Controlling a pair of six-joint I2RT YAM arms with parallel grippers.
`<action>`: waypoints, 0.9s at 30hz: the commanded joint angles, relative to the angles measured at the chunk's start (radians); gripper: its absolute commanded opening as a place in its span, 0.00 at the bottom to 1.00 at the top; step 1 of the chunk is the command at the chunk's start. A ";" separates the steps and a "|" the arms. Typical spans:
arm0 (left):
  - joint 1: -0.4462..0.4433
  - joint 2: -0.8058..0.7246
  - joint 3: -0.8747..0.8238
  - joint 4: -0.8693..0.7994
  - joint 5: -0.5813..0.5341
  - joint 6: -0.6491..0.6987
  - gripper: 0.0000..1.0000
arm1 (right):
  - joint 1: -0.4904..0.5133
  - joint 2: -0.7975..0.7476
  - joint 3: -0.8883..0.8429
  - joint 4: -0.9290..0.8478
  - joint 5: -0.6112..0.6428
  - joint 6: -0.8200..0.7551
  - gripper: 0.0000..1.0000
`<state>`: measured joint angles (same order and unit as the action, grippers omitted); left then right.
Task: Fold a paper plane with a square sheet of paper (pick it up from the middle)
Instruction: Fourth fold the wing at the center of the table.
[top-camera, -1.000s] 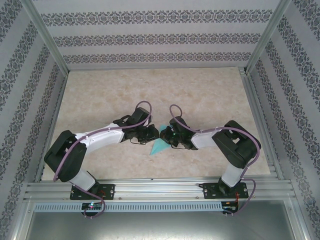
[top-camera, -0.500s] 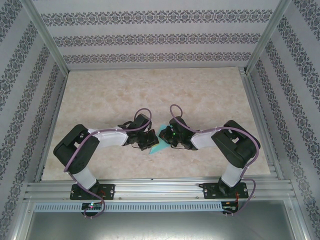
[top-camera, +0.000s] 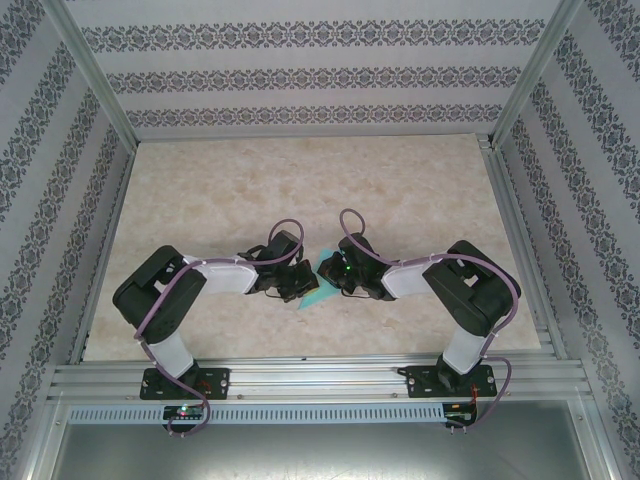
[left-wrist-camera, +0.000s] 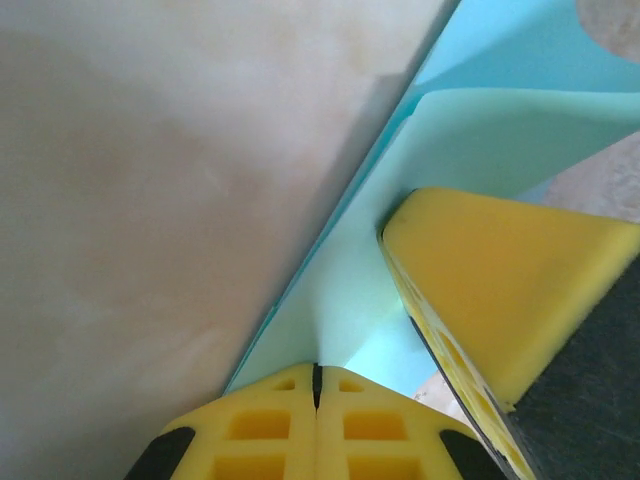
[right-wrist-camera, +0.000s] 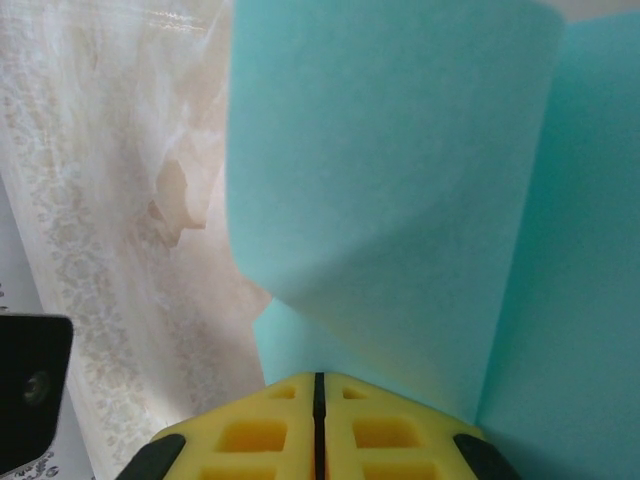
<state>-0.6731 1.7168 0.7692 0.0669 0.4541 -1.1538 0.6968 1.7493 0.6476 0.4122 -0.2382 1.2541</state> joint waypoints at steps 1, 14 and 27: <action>-0.017 0.029 -0.039 -0.020 -0.007 -0.002 0.00 | 0.005 0.041 -0.043 -0.174 0.070 -0.019 0.10; -0.055 0.037 -0.100 -0.120 -0.074 0.029 0.00 | -0.066 -0.069 0.050 -0.228 -0.039 -0.191 0.12; -0.057 0.051 -0.076 -0.120 -0.074 0.040 0.00 | -0.020 0.007 0.113 -0.251 -0.030 -0.192 0.08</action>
<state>-0.7006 1.7065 0.7330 0.1207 0.4129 -1.1442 0.6746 1.7187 0.7483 0.2104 -0.3180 1.0851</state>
